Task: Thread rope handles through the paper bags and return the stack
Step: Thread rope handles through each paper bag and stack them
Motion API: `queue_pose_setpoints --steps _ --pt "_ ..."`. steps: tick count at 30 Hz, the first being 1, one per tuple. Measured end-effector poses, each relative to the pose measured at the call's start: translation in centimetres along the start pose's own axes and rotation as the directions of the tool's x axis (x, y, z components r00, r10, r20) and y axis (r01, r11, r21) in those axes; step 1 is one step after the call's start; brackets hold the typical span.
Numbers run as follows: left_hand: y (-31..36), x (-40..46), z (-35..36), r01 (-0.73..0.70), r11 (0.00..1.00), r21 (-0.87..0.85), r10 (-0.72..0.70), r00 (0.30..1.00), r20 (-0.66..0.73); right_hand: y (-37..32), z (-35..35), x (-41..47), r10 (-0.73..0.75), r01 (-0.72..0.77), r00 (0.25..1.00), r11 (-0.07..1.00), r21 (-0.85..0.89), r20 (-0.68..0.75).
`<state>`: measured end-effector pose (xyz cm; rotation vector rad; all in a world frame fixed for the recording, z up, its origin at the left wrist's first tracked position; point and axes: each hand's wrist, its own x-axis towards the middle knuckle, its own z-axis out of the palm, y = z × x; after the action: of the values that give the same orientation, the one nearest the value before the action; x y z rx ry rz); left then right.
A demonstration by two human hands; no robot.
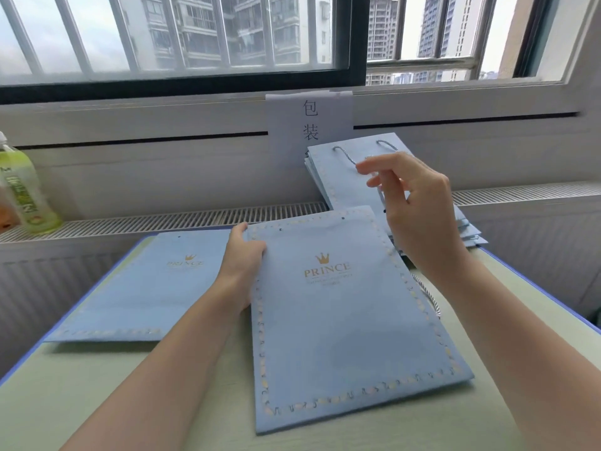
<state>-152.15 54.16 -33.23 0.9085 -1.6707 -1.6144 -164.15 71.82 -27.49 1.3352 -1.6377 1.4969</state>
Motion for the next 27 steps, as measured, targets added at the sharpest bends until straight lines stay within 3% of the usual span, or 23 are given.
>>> queue_pose_setpoints --steps 2,4,6,8,10,11,13,15,22,27 --pt "0.1 -0.6 0.6 0.0 0.995 0.103 0.001 1.0 -0.007 -0.4 0.5 -0.3 -0.011 0.009 0.999 0.999 0.041 0.046" --pt "0.2 -0.9 1.0 -0.053 0.946 0.321 0.072 0.996 -0.048 -0.7 1.2 -0.7 -0.029 0.022 0.99 0.998 0.054 0.136" --pt "0.3 -1.4 1.3 -0.121 0.763 0.635 0.217 0.973 -0.076 -0.8 2.1 -1.4 -0.05 0.039 0.97 0.998 0.053 0.238" --pt "0.3 -2.0 1.6 -0.331 0.59 0.737 0.494 0.87 -0.004 -0.8 2.9 -2.2 -0.052 0.038 0.939 0.998 0.046 0.34" --pt "0.4 -2.5 1.8 -0.611 0.543 0.576 0.681 0.722 0.124 -0.7 3.6 -2.9 -0.033 0.025 0.901 0.999 0.024 0.432" --pt "0.6 -2.7 1.9 -0.687 0.594 0.419 0.692 0.702 0.17 -0.6 3.9 -3.1 -0.025 0.014 0.887 1.0 0.028 0.462" --pt "1.0 -3.2 2.0 -0.679 0.721 0.141 0.631 0.727 0.27 -0.6 4.2 -3.3 -0.037 0.005 0.882 0.998 0.069 0.47" --pt "1.4 -3.4 2.1 -0.627 0.779 0.016 0.587 0.738 0.331 -0.8 4.2 -3.3 -0.036 -0.009 0.893 0.995 0.099 0.448" --pt "2.0 -3.0 1.5 -0.505 0.863 0.021 0.479 0.832 0.28 -1.7 3.3 -2.1 0.171 -0.223 0.964 0.937 0.268 0.202" --pt "2.4 -2.7 0.6 -0.422 0.904 -0.073 0.427 0.879 0.212 0.3 2.1 -1.0 0.403 -0.393 0.915 0.894 0.216 0.001"
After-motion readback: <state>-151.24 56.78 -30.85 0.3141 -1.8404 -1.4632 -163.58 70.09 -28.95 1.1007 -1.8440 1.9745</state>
